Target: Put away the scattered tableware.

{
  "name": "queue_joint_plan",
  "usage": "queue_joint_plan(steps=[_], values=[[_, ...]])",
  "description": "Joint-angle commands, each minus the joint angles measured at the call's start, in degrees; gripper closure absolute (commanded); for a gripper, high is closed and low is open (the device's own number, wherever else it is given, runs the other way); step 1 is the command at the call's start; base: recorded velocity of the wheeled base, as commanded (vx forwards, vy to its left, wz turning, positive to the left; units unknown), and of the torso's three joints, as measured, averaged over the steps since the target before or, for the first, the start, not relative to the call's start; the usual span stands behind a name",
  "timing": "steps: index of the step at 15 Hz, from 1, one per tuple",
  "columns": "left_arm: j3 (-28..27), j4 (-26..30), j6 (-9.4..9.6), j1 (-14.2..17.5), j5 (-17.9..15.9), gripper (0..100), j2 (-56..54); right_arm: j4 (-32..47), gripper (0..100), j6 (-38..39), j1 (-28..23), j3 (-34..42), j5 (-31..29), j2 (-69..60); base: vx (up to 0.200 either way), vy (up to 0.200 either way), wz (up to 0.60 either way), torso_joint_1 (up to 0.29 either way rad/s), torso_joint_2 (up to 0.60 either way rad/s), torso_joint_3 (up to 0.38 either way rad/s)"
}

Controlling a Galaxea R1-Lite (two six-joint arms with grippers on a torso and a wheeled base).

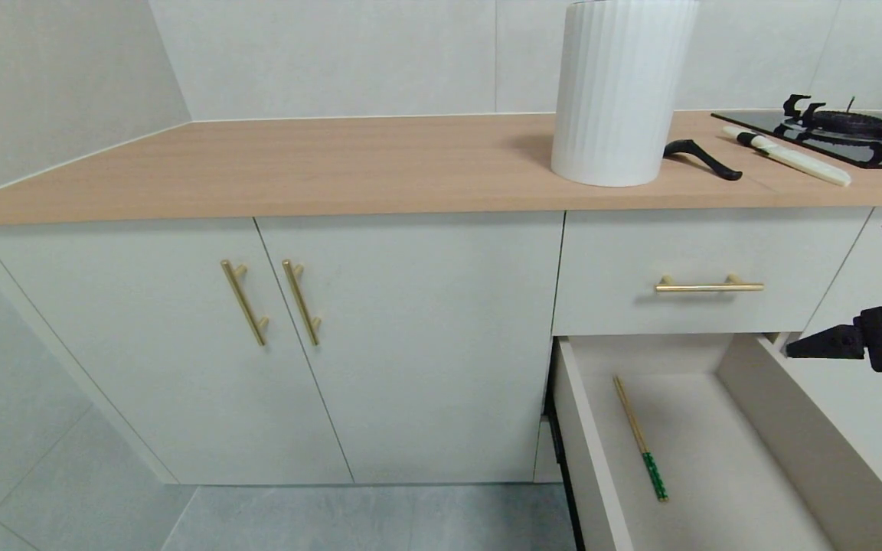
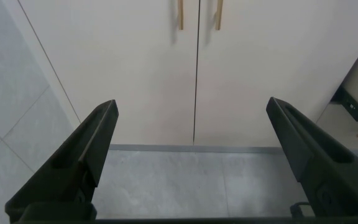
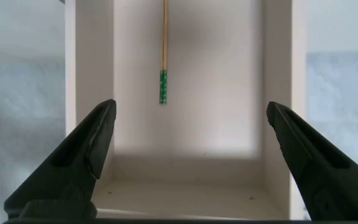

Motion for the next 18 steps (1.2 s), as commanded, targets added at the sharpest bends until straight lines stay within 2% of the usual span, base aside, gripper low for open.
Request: queue_joint_plan(steps=[1, 5, 18], values=[[0.0, 0.0, 0.0, 0.0, 0.0, 0, 0.1, -0.1, 0, -0.2, 0.0, 0.5, 0.0, -1.2, 0.0, 0.0, 0.0, 0.017, -0.08, -0.032], [0.0, 0.0, 0.0, 0.0, 0.0, 0, 0.1, -0.2, 0, -0.2, 0.2, 0.7, 0.0, -1.0, 0.0, 0.0, 0.0, 0.084, -0.23, -0.272], [0.0, 0.0, 0.0, 0.0, 0.0, 0, 0.1, -0.8, 0, -0.2, 3.0, 2.2, -0.1, 0.2, 0.0, 0.0, 0.0, 0.162, -0.5, -0.298]])
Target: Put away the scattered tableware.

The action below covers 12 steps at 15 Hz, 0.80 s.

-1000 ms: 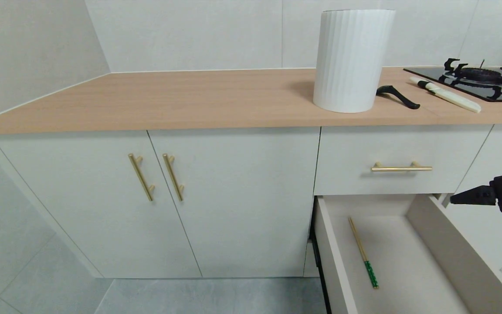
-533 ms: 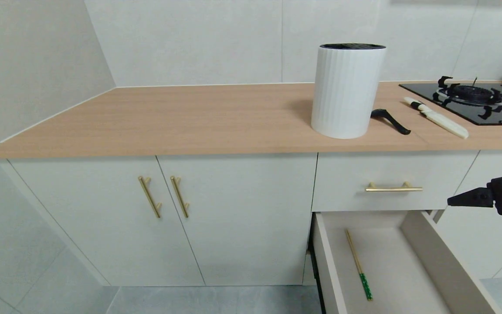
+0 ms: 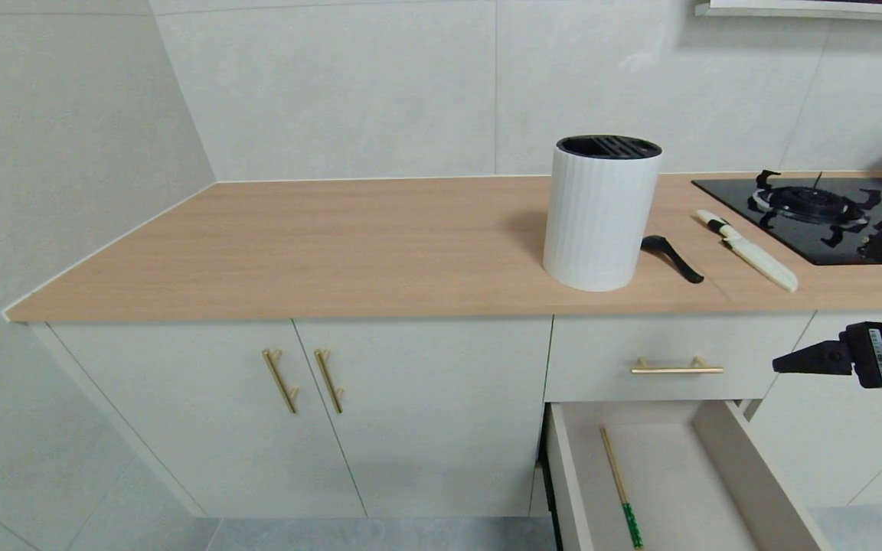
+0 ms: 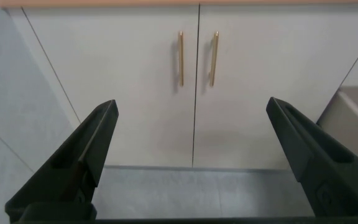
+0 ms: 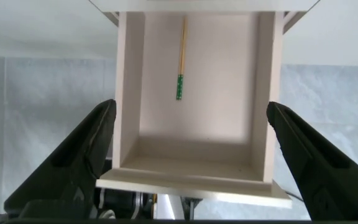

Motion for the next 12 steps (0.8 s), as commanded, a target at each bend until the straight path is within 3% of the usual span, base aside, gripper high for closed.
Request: queue_joint_plan(steps=[1, 6, 10, 11, 12], values=[[0.0, 0.0, 0.0, 0.0, 0.0, 0, 0.1, -0.1, 0, 0.0, 0.5, 0.1, 0.0, 0.4, 0.0, 0.0, 0.0, 0.212, -0.49, -0.29], [0.0, 0.0, 0.0, -0.1, 0.0, 0, 0.1, -0.2, 0, -0.5, 0.5, -0.1, 0.1, 0.8, 0.0, 0.0, 0.0, 0.146, -0.33, -0.187], [0.0, 0.0, 0.0, 0.0, 0.0, 0, 0.1, -19.8, 0, -5.7, 0.1, -1.9, 0.3, 12.8, 0.0, 0.0, 0.0, 0.009, -0.02, -0.01], [0.0, 0.0, 0.0, -0.1, 0.0, 0, 0.1, -25.2, 0, -7.6, -0.1, -7.6, 0.4, 20.4, 0.0, 0.0, 0.0, 0.0, 0.0, 0.0], [0.0, 0.0, 0.0, 0.0, 0.0, 0, 0.1, -25.2, 0, -8.4, -0.1, -12.5, 0.5, 25.0, 0.0, 0.0, 0.0, 0.0, 0.0, 0.0]])
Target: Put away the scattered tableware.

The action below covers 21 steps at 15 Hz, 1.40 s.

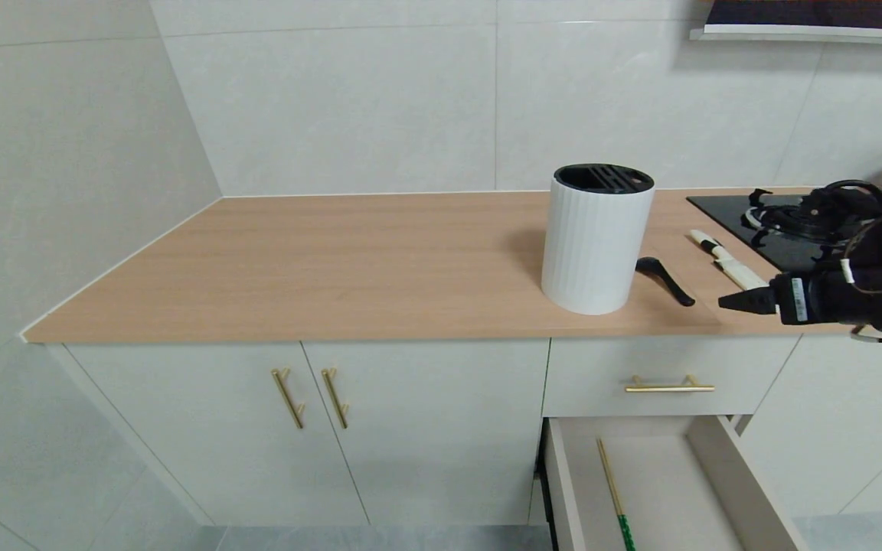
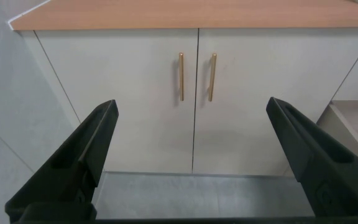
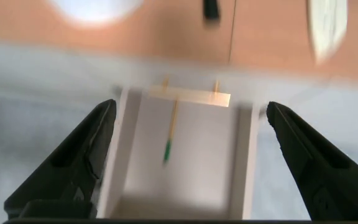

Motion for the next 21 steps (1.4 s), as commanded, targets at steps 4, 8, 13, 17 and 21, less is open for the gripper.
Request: queue_joint_plan(steps=[4, 8, 13, 17, 21], values=[[0.0, 0.0, 0.0, 0.0, 0.0, 0, 0.1, -4.1, 0, -4.8, -0.8, -18.7, 0.3, 25.2, 0.0, 0.0, 0.0, 0.0, 0.0, 0.0], [0.0, 0.0, 0.0, 0.0, 0.0, 0, 0.1, -20.0, 0, -4.4, -1.1, -15.3, 2.3, 29.3, 0.0, 0.0, 0.0, 0.0, 0.0, 0.0], [0.0, 0.0, 0.0, 0.0, 0.0, 0, 0.1, -21.0, 0, -4.0, -1.3, -16.5, 2.2, 31.1, 0.0, 0.0, 0.0, 0.0, 0.0, 0.0], [0.0, 0.0, 0.0, 0.0, 0.0, 0, 0.1, -21.3, 0, -3.7, -1.3, -17.1, 2.1, 32.0, 0.0, 0.0, 0.0, 0.0, 0.0, 0.0], [0.0, 0.0, 0.0, -0.1, 0.0, 0, 0.1, -21.3, 100, -3.7, -1.2, -17.5, 2.1, 33.1, 0.0, 0.0, 0.0, 0.0, 0.0, 0.0]])
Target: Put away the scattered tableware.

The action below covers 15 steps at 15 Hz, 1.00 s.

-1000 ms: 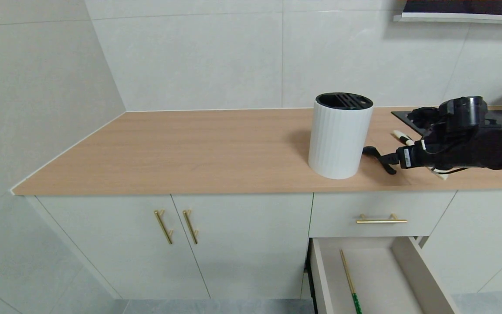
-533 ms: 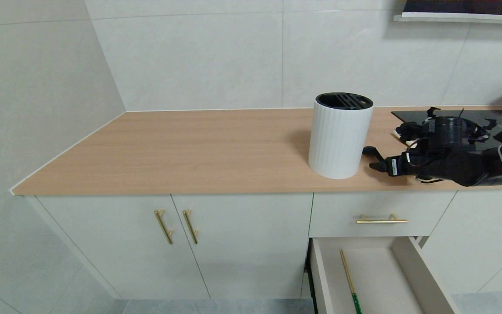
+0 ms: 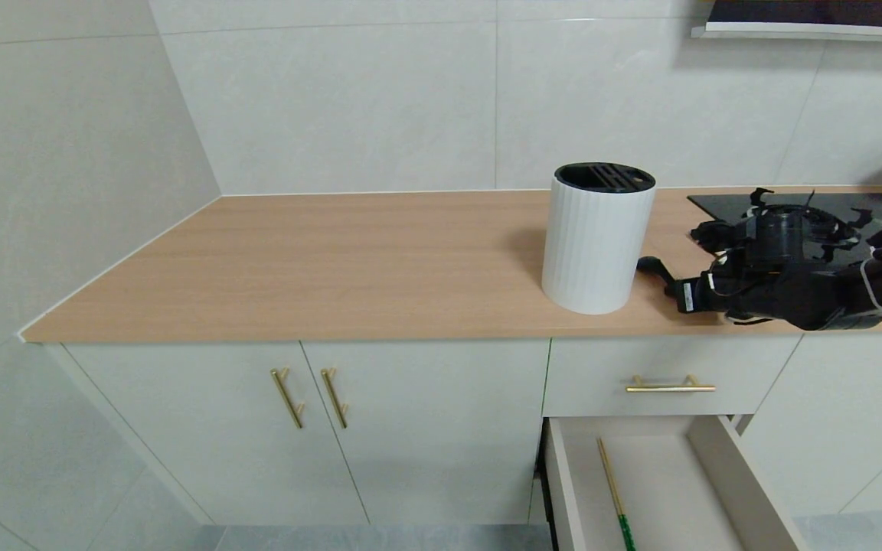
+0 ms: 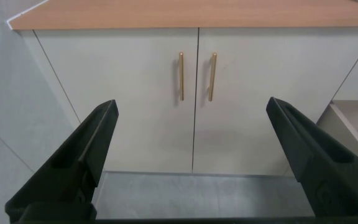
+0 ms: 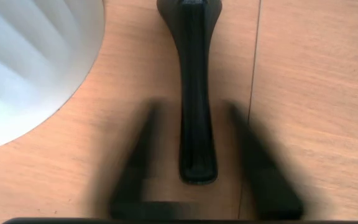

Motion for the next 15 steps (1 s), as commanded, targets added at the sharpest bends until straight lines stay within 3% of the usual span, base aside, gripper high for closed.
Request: queue_joint_plan(steps=[1, 3, 6, 9, 12, 15], values=[[0.0, 0.0, 0.0, 0.0, 0.0, 0, 0.1, 0.2, 100, 0.0, 0.2, 0.0, 0.1, 0.6, 0.0, 0.0, 0.0, 0.0, 0.0, 0.0], [0.0, 0.0, 0.0, 0.1, 0.0, 0, 0.1, 0.1, 100, 0.1, 0.1, -0.1, -0.1, -0.1, 0.0, 0.0, 0.0, 0.0, 0.0, 0.0], [0.0, 0.0, 0.0, 0.1, 0.0, 0, 0.1, 0.8, 100, 7.7, -0.1, 2.0, -0.6, -7.1, 0.0, 0.0, 0.0, 0.0, 0.0, 0.0], [0.0, 0.0, 0.0, 0.1, 0.0, 0, 0.1, 0.8, 100, 9.5, -0.9, 11.7, -0.6, -17.4, 0.0, 0.0, 0.0, 0.0, 0.0, 0.0], [0.0, 0.0, 0.0, 0.1, 0.0, 0, 0.1, 0.8, 100, 9.1, -1.2, 28.0, -0.1, -32.2, 0.0, 0.0, 0.0, 0.0, 0.0, 0.0], [0.0, 0.0, 0.0, 0.1, 0.0, 0, 0.1, 0.4, 100, 3.1, -1.6, 38.9, 0.1, -42.0, 0.0, 0.0, 0.0, 0.0, 0.0, 0.0]])
